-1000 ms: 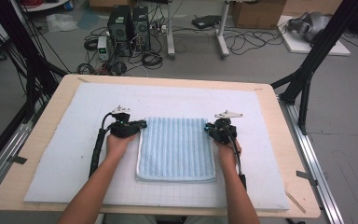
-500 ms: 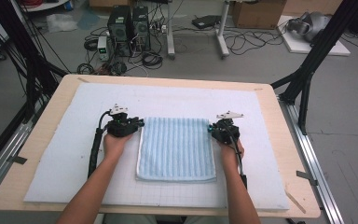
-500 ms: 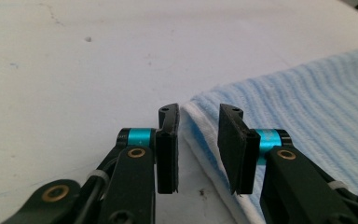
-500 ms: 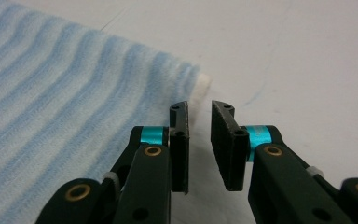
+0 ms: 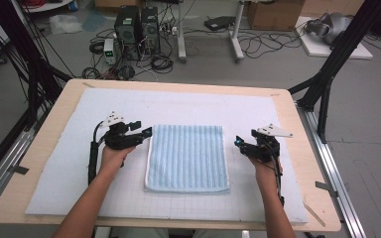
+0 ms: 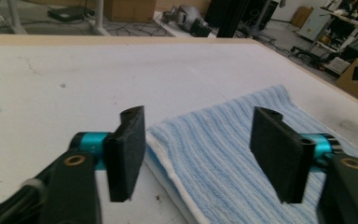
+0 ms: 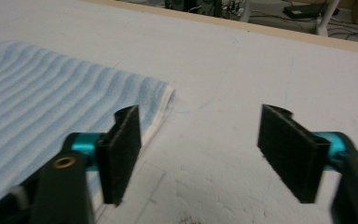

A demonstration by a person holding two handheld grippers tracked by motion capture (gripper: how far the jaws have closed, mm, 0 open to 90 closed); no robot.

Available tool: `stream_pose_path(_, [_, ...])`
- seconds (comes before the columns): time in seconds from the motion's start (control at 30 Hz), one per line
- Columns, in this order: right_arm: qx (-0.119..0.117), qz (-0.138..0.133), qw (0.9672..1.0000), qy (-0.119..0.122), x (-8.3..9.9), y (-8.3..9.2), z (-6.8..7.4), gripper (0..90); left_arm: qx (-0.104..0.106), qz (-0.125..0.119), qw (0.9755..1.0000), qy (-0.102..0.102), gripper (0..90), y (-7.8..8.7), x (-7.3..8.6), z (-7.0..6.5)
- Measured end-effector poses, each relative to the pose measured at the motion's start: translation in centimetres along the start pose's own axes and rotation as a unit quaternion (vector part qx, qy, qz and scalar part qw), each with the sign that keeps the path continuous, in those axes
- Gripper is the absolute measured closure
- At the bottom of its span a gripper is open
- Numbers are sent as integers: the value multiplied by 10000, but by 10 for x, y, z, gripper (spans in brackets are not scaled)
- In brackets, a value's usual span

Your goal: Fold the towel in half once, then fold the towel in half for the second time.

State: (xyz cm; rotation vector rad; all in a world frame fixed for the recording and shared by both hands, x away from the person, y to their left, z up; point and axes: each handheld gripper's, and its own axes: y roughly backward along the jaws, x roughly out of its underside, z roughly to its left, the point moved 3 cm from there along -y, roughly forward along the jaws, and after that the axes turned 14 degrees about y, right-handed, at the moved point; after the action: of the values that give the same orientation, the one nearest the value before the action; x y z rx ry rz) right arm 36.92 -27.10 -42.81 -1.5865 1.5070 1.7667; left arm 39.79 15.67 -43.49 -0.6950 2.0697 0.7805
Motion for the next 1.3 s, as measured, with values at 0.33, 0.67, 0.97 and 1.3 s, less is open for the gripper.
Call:
stream_pose_path(0.33, [-496, 151, 9984, 202, 6, 0, 7, 116, -21, -79, 9999, 75, 189, 6, -3, -6])
stream_pose_path(0.67, [-549, -8, 9984, 159, 4, 3, 5, 115, -83, 45, 9997, 224, 191, -4, -9, 0])
stream_pose_path(0.97, [-704, 116, 9972, 206, 9, 0, 8, 115, -224, 386, 9989, 128, 219, -33, -16, 12])
stream_pose_path(1.3, [-843, 126, 9961, 222, 10, -3, 11, 116, -579, 871, 9945, 16, 261, -62, -6, 24])
